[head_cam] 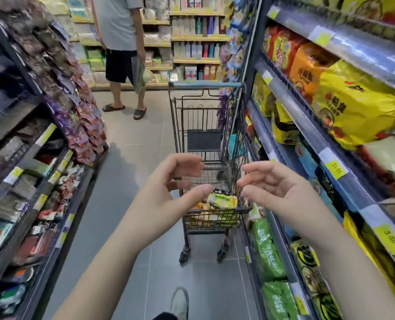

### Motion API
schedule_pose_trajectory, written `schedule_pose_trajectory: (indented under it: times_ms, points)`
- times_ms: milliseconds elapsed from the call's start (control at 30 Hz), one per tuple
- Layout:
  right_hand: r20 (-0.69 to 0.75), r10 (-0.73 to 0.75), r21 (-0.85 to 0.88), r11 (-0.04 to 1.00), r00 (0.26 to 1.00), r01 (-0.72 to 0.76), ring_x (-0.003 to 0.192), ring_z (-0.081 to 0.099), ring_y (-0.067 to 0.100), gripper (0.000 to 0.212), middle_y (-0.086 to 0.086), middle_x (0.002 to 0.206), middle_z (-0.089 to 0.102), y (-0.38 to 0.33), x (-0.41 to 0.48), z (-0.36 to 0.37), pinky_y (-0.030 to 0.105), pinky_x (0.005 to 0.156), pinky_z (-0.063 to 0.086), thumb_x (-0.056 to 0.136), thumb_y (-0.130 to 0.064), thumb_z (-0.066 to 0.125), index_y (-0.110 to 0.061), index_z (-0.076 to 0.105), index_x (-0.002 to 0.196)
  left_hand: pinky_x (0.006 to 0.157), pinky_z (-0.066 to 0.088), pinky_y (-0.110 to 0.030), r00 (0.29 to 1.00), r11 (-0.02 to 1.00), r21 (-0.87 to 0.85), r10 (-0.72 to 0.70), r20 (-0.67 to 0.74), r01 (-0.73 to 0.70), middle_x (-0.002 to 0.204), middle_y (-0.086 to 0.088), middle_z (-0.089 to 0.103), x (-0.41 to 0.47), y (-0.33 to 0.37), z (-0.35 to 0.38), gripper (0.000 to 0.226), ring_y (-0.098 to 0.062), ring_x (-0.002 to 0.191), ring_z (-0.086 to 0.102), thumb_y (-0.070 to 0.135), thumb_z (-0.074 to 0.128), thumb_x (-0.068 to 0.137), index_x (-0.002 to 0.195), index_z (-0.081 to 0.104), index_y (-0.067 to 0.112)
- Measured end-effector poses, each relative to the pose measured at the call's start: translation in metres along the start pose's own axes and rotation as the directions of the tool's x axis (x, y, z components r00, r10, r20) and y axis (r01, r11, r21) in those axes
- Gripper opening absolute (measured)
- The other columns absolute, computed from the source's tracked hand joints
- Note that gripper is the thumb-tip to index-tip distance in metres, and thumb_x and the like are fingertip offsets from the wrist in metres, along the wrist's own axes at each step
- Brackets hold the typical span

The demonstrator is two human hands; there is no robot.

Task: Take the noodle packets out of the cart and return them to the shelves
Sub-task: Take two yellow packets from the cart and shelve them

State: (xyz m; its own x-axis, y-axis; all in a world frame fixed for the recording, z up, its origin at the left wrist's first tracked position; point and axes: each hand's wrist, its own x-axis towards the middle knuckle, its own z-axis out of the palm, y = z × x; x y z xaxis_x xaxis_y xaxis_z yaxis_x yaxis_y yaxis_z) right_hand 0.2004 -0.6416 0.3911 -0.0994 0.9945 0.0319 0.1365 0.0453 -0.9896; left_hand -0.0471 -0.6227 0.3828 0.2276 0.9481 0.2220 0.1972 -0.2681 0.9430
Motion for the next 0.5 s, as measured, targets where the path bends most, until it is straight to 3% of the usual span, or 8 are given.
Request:
schedule_pose_trajectory:
  times_ms: [267,500]
  points:
    - [-0.052,0.050,-0.016,0.999,0.997,-0.051,0.103,0.073,0.024,0.037,0.007,0.108,0.078,0.017,0.121,-0.004,0.034,0.095,0.059,0.085,-0.010,0.077,-0.014,0.068,0.121,0.098,0.055,-0.030,0.993,0.997,-0.049,-0.054,0.107,0.059,0.117,0.009,0.072,0.125,-0.062,-0.031,0.045,-0.011,0.114,0.068,0.042,0.082,0.083,0.122,0.064,0.029]
    - [-0.061,0.122,0.020,0.992,0.991,-0.121,0.099,0.073,0.016,0.041,0.004,0.106,0.078,0.045,0.173,-0.032,0.025,0.088,0.058,0.079,-0.018,0.078,-0.014,0.068,0.119,0.097,0.055,-0.030,0.978,0.990,-0.066,-0.109,0.176,0.122,0.118,0.009,0.071,0.195,-0.097,-0.012,0.046,-0.012,0.116,0.066,0.043,0.082,0.082,0.122,0.063,0.030]
